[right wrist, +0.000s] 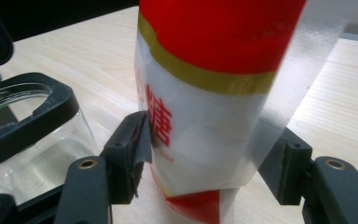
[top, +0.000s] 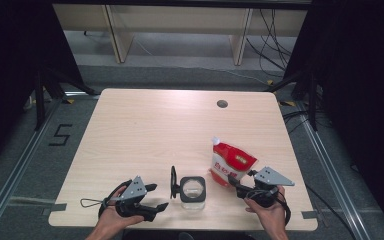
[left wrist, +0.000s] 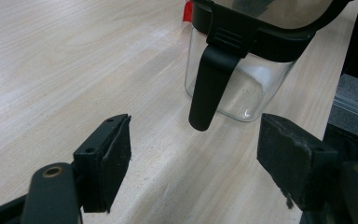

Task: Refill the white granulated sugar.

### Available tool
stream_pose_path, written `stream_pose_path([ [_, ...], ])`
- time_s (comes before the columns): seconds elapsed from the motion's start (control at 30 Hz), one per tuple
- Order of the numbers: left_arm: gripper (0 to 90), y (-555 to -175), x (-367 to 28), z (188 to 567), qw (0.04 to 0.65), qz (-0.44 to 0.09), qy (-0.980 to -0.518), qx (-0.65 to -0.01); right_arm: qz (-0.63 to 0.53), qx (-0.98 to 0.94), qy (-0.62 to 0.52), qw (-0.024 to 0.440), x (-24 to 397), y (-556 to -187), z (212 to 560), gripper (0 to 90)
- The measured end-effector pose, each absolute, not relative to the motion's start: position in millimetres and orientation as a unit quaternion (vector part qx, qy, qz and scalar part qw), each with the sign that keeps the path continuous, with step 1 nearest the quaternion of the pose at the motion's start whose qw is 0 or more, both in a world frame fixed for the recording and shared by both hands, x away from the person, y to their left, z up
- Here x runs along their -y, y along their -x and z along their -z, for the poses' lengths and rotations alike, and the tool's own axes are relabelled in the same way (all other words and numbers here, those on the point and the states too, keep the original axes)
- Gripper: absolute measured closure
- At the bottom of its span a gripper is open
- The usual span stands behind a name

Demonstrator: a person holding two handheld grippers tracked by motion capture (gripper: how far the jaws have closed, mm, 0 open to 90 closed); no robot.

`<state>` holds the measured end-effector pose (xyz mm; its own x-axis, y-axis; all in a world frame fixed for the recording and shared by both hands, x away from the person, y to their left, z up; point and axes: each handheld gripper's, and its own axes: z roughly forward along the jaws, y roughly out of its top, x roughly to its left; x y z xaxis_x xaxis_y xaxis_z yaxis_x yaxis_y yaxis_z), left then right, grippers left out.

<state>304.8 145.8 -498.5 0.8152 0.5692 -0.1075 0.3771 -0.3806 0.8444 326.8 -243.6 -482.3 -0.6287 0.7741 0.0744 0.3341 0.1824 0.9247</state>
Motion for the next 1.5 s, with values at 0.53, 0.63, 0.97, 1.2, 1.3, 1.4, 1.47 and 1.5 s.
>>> stream_pose_path([
  [0.53,25.5,-305.9,-145.2,500.4,0.475,-0.097,-0.825,-0.288,-0.526,-0.766,-0.285,0.235,243.7,-348.9,490.8,36.1],
  [0.63,25.6,-305.7,-145.5,499.9,0.472,-0.098,-0.828,-0.287,-0.523,-0.756,-0.319,0.228,237.8,-344.1,489.4,36.4],
  [0.97,25.7,-306.0,-145.1,500.7,0.477,-0.098,-0.825,-0.288,-0.501,-0.736,-0.383,0.246,220.1,-329.6,488.4,36.8],
  [1.2,25.7,-306.0,-145.6,500.6,0.477,-0.1,-0.825,-0.288,-0.535,-0.735,-0.343,0.237,230.5,-338.2,494.8,32.4],
  [1.3,25.6,-306.0,-145.3,500.7,0.477,-0.099,-0.825,-0.287,-0.528,-0.746,-0.322,0.247,228.5,-337.5,497.0,27.3],
  [1.4,25.5,-306.4,-145.9,500.7,0.473,-0.101,-0.828,-0.285,-0.54,-0.745,-0.301,0.25,228.1,-343.0,500.3,25.3],
  [1.47,25.5,-306.4,-145.9,500.6,0.472,-0.101,-0.828,-0.285,-0.541,-0.746,-0.296,0.251,229.4,-344.2,500.8,25.6],
  [1.5,25.5,-306.5,-145.9,500.0,0.47,-0.1,-0.83,-0.284,-0.54,-0.743,-0.288,0.272,230.4,-346.8,502.2,25.3],
])
